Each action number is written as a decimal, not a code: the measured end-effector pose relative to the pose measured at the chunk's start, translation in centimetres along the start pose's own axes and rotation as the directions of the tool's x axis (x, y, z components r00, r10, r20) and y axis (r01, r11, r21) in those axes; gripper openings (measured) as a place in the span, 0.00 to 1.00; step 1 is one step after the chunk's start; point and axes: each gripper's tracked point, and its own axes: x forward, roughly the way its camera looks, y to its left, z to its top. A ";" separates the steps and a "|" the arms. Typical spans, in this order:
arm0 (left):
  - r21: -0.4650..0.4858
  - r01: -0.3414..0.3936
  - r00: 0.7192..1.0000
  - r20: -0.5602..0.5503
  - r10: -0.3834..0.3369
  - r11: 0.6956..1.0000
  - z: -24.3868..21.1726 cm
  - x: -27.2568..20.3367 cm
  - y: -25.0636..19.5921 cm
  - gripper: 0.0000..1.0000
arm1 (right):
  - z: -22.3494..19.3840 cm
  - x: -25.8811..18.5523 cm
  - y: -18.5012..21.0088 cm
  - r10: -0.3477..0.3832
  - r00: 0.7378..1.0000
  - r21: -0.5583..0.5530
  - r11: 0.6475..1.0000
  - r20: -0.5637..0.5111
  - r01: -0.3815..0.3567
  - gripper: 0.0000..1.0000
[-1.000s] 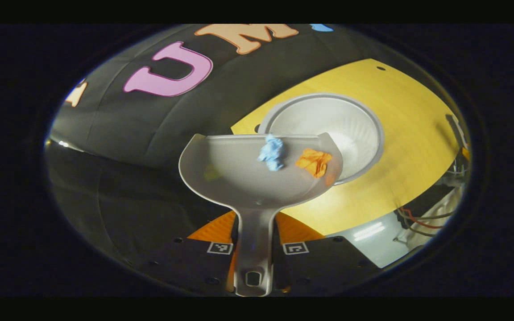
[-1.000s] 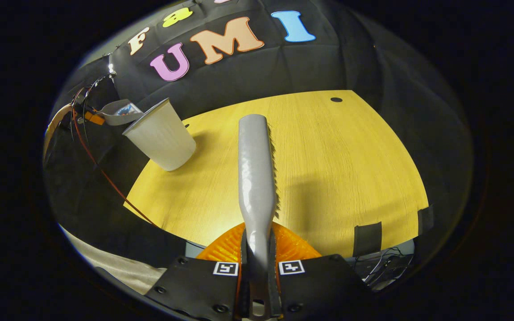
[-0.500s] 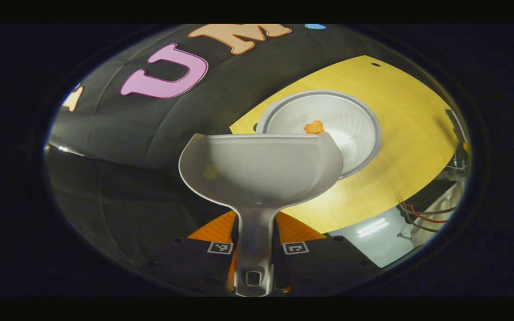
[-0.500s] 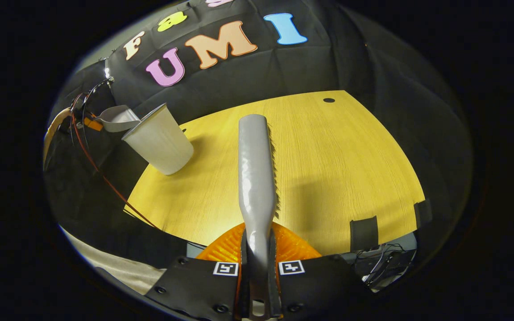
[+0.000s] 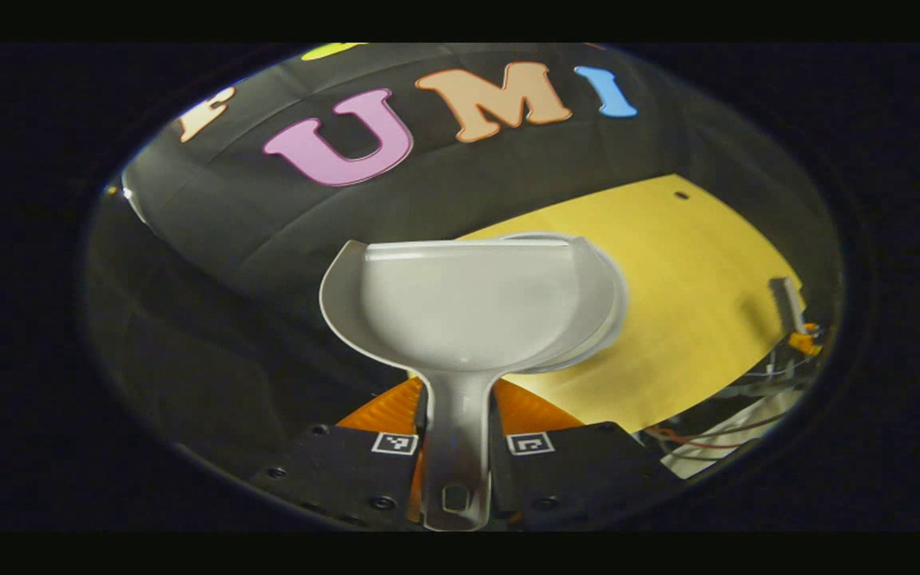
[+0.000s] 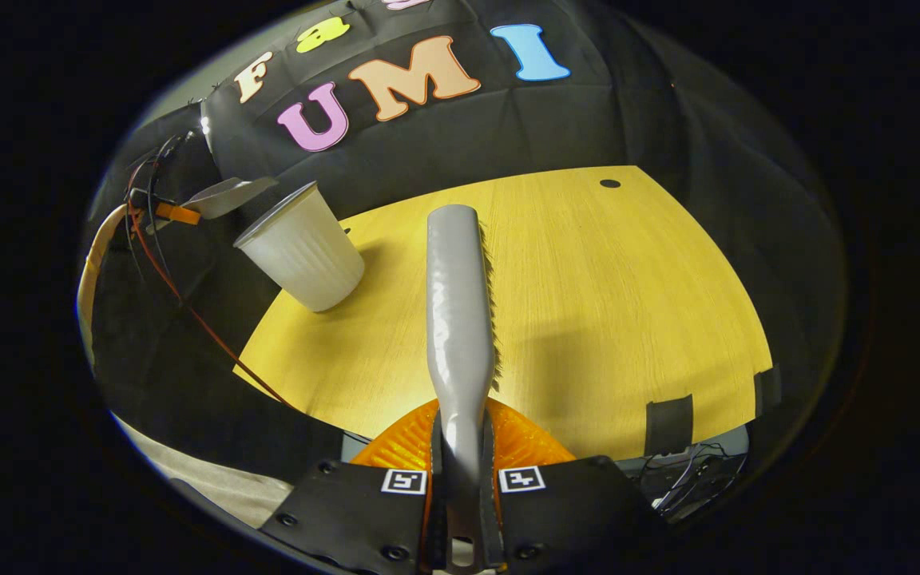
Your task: Pick up the small broom and dustpan from the desktop, sweep the trash into the dustpan with the broom, and then empty the trash into the garbage bin.
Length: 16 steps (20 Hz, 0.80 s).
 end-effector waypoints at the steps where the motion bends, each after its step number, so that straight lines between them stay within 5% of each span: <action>1: -0.001 0.051 0.998 0.039 -0.051 0.999 0.6 -0.3 -2.6 0.26 | 0.0 0.3 0.1 -0.002 1.000 -0.005 1.000 -0.007 0.002 0.18; 5: 0.100 0.231 0.954 0.174 -0.246 0.968 3.7 -1.8 -12.6 0.26 | 0.0 1.2 1.1 0.007 0.999 -0.005 1.000 -0.035 -0.007 0.18; 9: 0.118 0.375 0.901 0.188 -0.391 0.920 3.5 -0.1 -21.6 0.24 | -0.2 1.4 1.4 0.003 0.999 0.014 1.000 -0.044 -0.003 0.19; 13: 0.083 0.465 0.875 0.104 -0.472 0.881 -0.6 3.2 -28.8 0.26 | -1.3 2.4 0.9 -0.018 0.996 0.083 0.996 -0.084 0.025 0.19; 16: -0.010 0.454 0.890 0.036 -0.454 0.891 -4.9 6.2 -31.2 0.25 | -1.8 3.7 0.2 -0.046 0.993 0.126 0.990 -0.109 0.060 0.19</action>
